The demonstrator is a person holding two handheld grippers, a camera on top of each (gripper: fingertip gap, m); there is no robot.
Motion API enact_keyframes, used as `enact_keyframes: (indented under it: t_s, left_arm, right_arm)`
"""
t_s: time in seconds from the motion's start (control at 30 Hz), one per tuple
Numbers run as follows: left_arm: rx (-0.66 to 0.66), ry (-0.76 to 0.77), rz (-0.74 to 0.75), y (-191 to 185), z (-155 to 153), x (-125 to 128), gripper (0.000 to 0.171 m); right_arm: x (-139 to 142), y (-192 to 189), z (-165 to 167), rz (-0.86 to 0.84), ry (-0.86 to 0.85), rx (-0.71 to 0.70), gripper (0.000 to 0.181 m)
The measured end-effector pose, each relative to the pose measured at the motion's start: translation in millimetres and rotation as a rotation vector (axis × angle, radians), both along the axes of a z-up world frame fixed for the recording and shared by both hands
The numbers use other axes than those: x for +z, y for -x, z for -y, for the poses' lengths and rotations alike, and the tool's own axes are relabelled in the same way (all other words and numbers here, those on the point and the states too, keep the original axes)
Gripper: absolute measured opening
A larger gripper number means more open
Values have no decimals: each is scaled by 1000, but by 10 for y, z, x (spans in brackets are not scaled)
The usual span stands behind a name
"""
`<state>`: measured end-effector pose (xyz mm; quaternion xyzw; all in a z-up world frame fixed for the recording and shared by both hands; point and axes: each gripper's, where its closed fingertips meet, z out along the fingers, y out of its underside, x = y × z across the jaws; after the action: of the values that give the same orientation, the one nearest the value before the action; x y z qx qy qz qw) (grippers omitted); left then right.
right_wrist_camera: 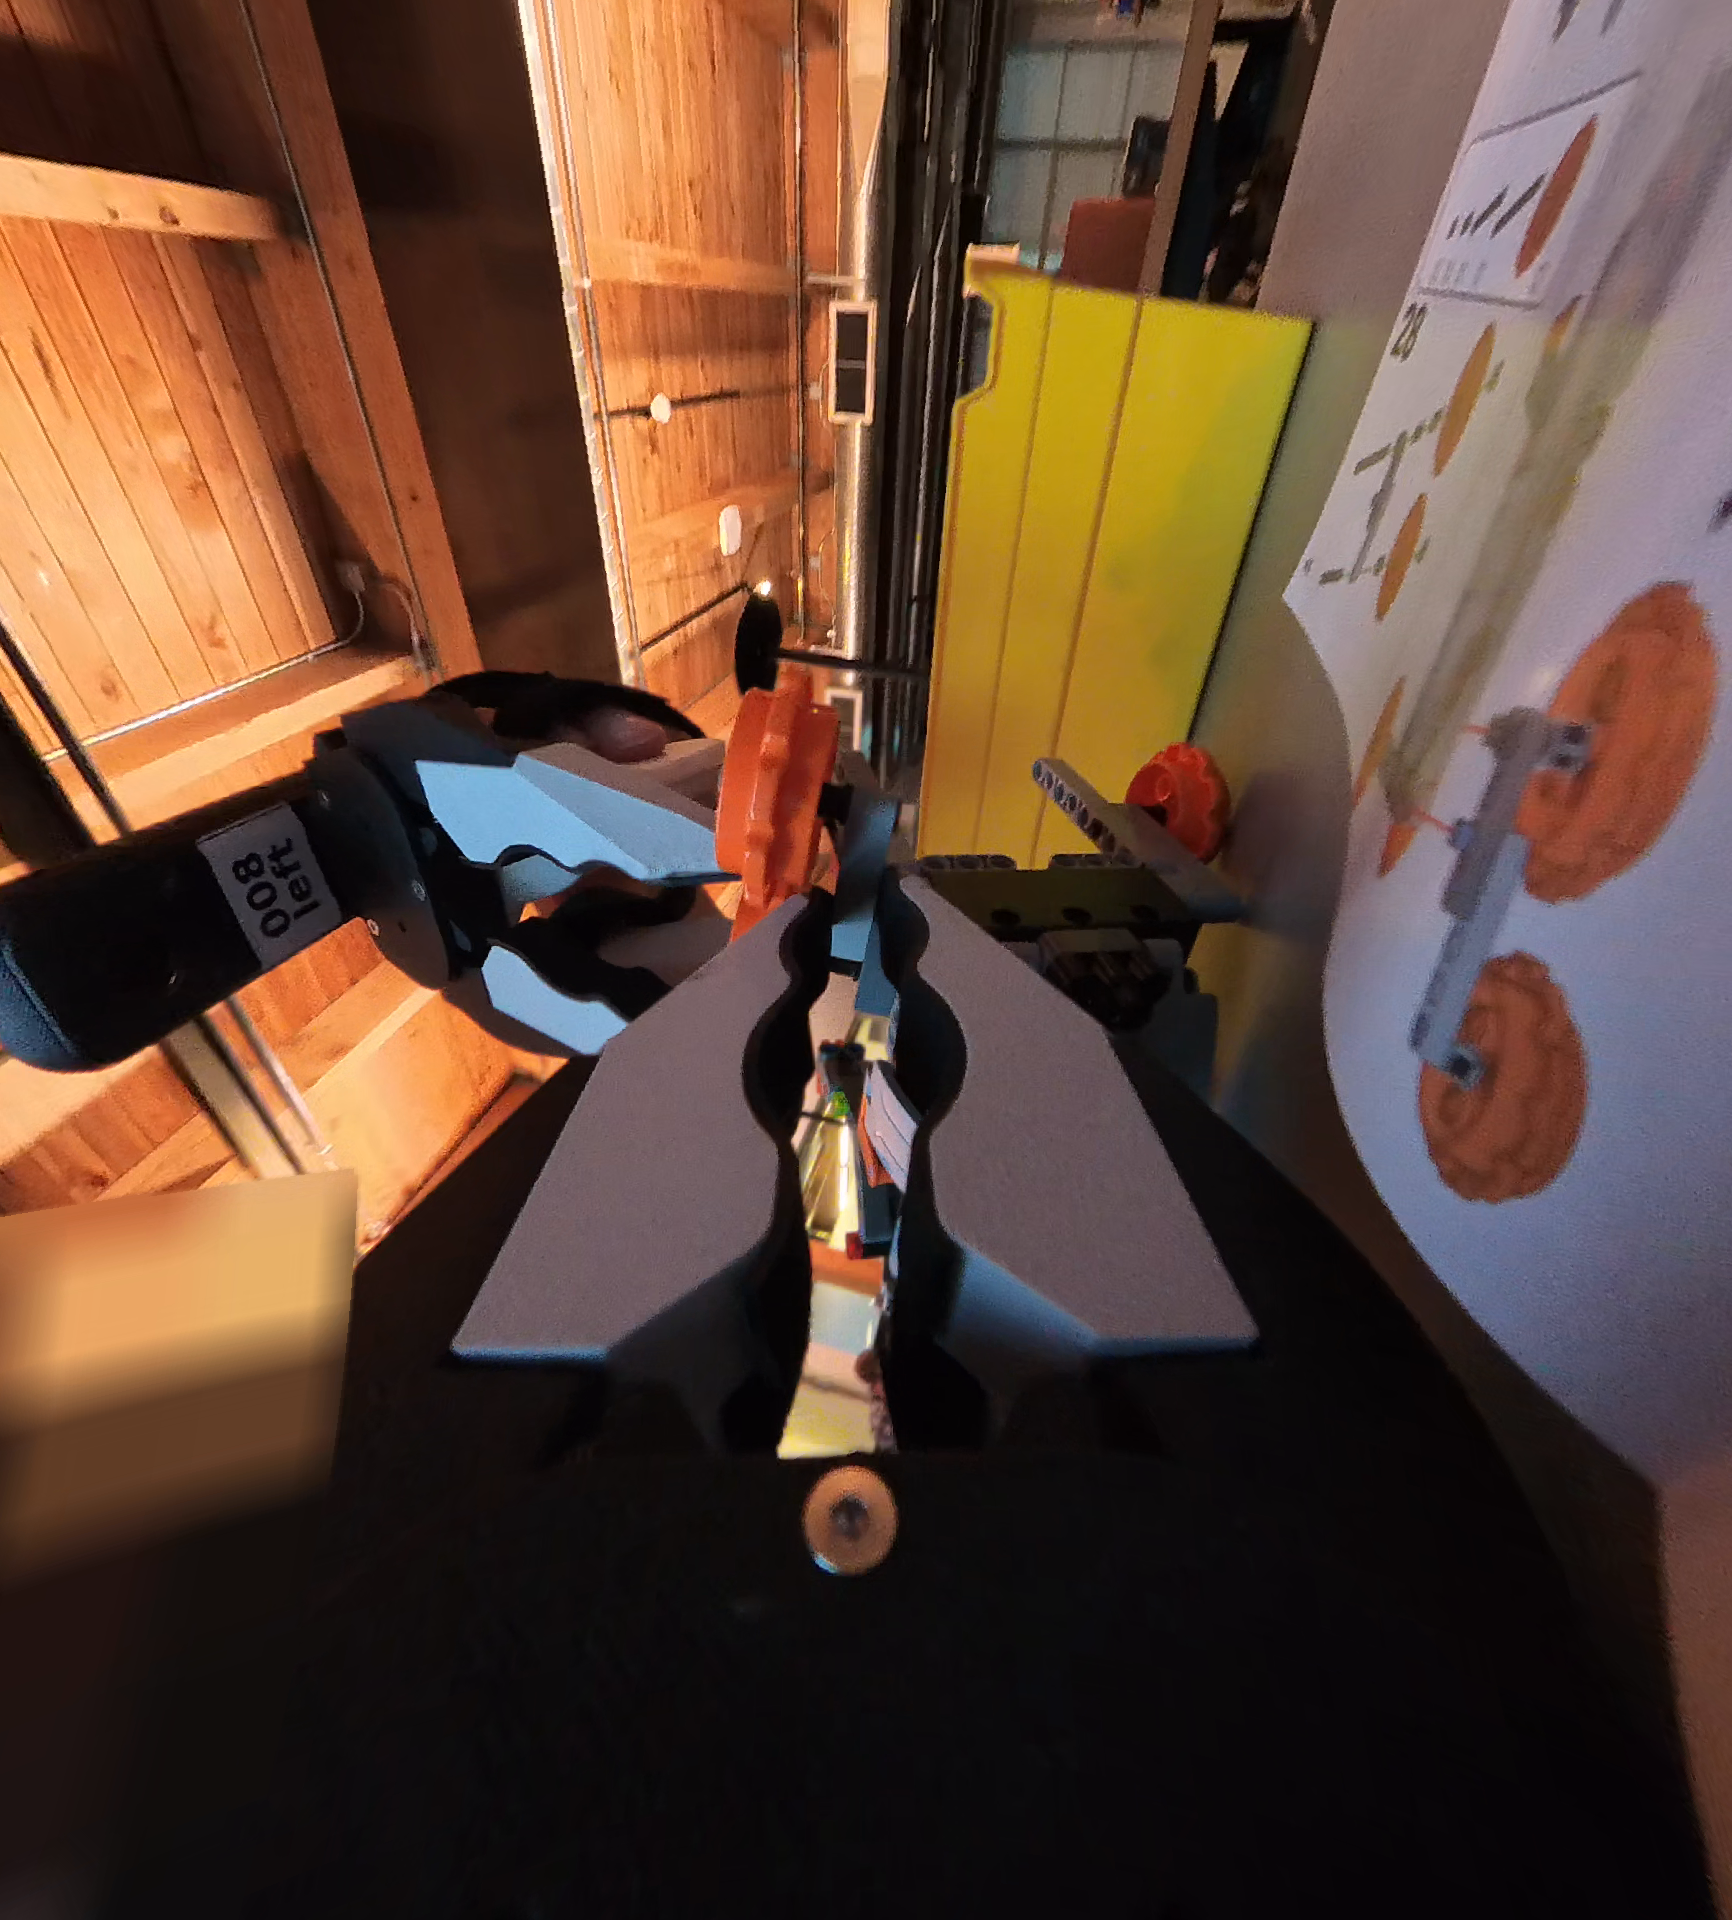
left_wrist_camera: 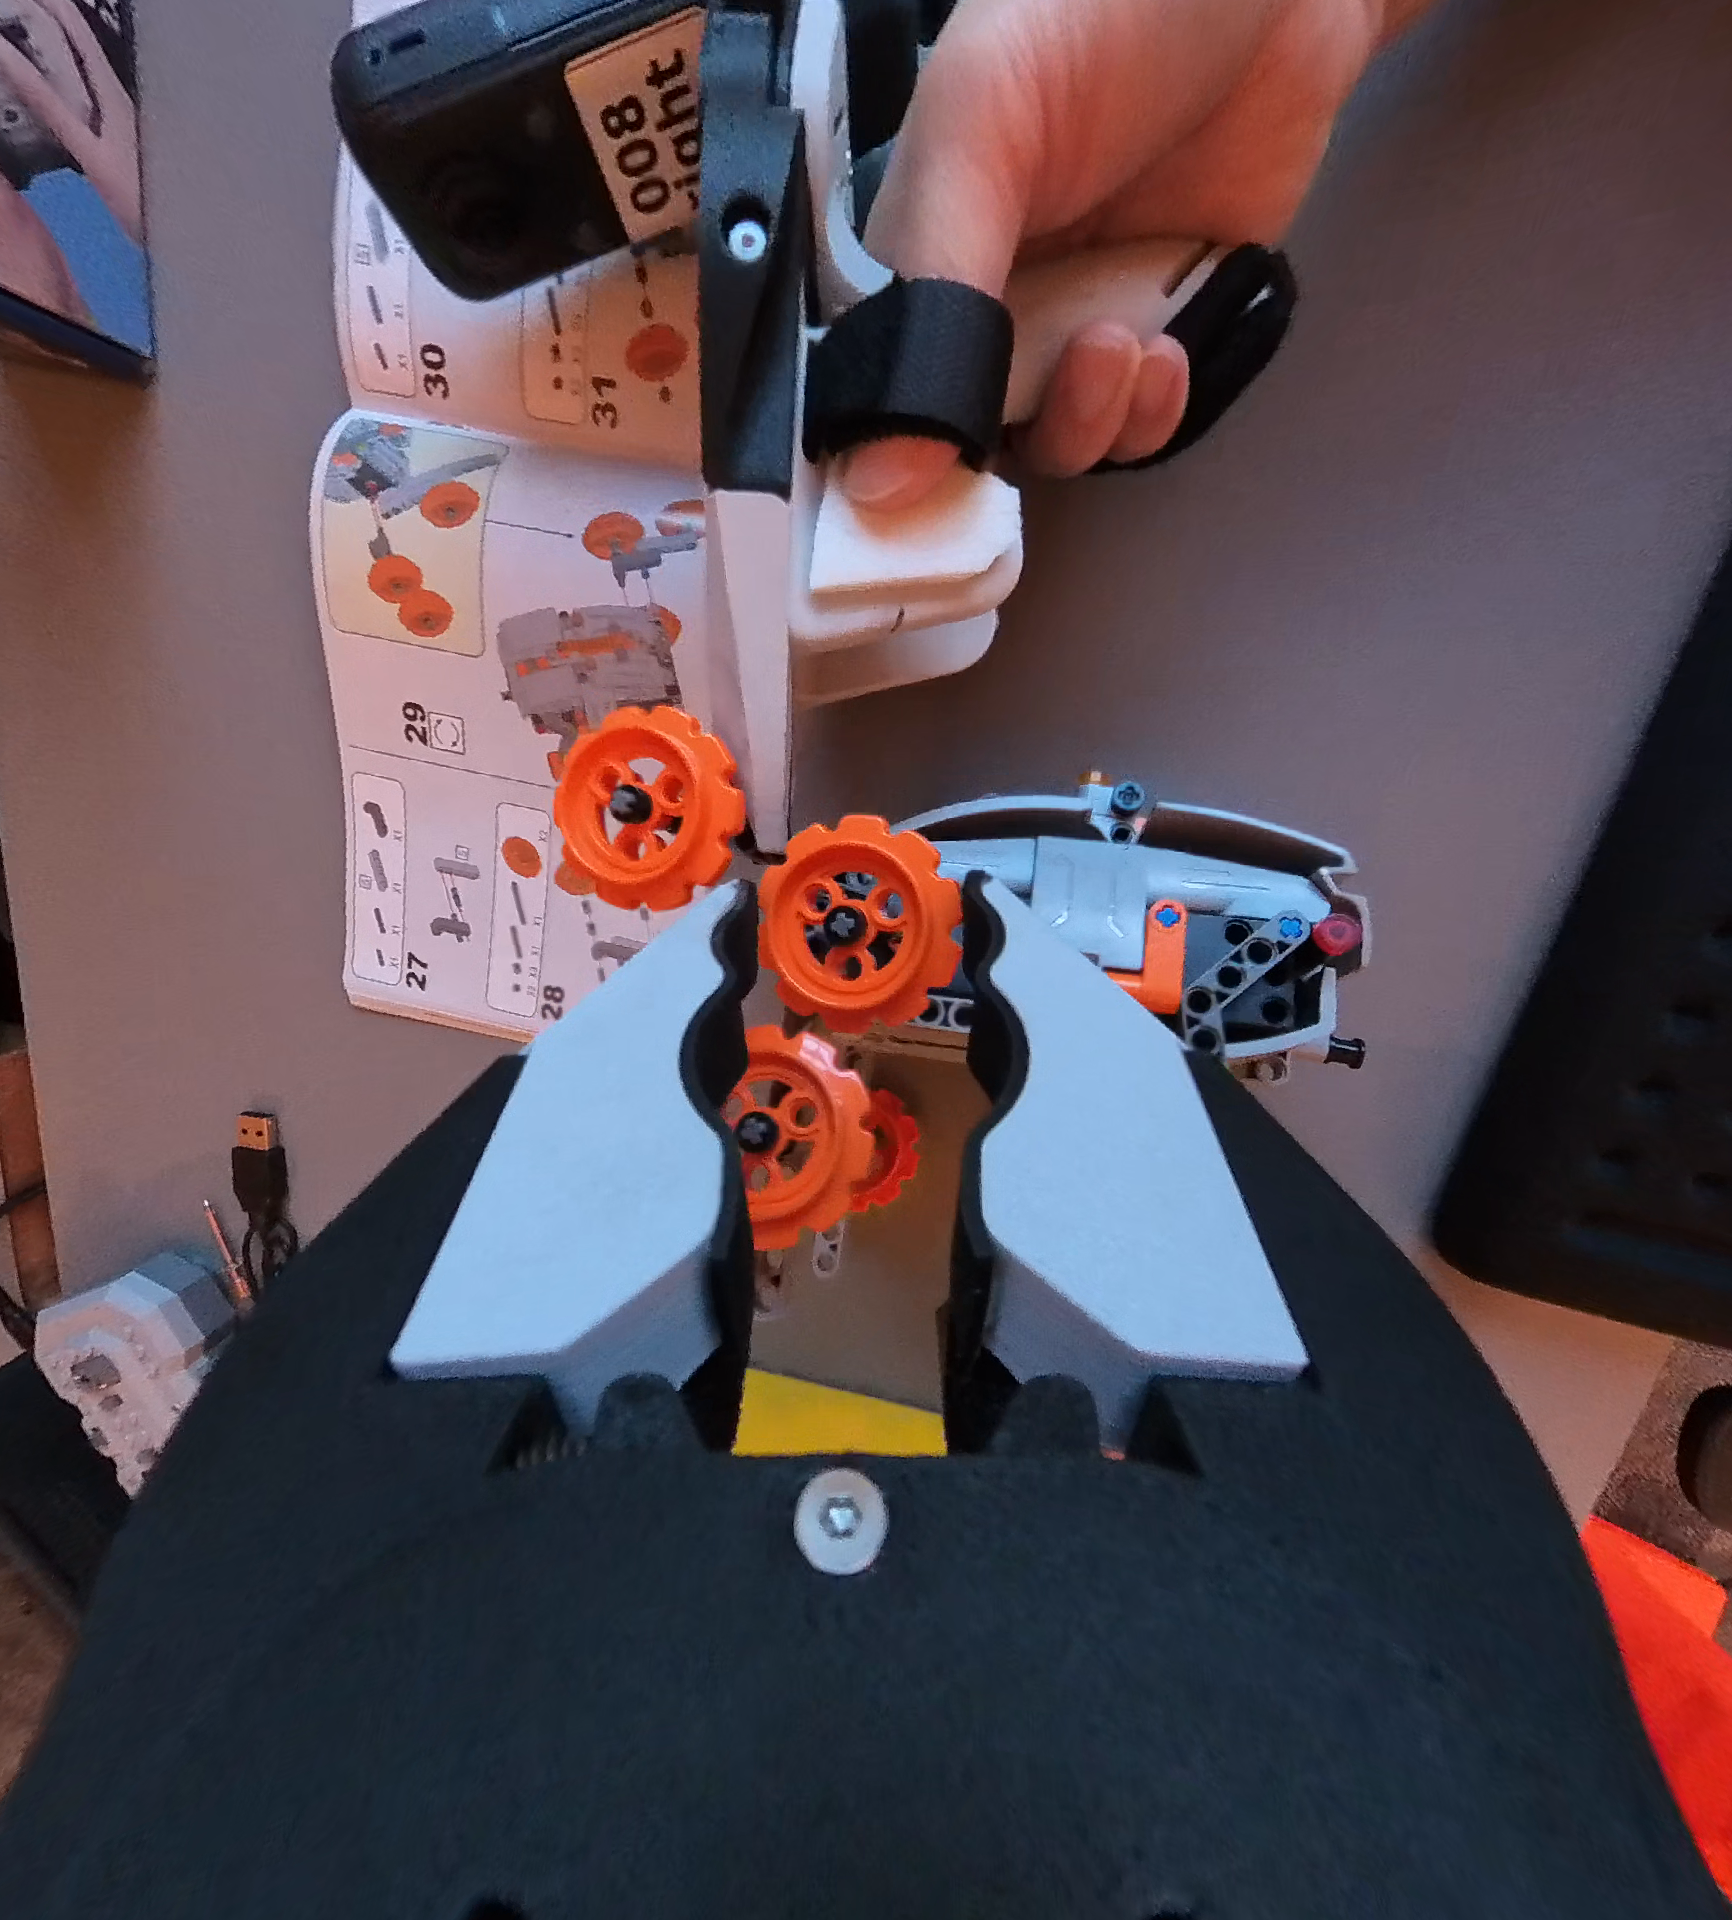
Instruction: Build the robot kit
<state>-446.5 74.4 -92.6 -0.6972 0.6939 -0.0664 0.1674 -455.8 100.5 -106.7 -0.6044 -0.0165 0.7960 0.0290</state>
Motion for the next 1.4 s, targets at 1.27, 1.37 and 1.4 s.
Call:
enact_keyframes:
  t_s: [1.27, 1.37, 1.4]
  left_arm:
    - [92, -183, -304, 125, 40, -31, 38]
    - [96, -193, -317, 130, 26, -33, 38]
    - [88, -209, -324, 131, 23, -34, 38]
  right_arm:
    - [61, 145, 25, -28, -126, 142, 8]
    - [64, 148, 11, -25, -135, 135, 8]
    - [66, 149, 6, -21, -143, 135, 8]
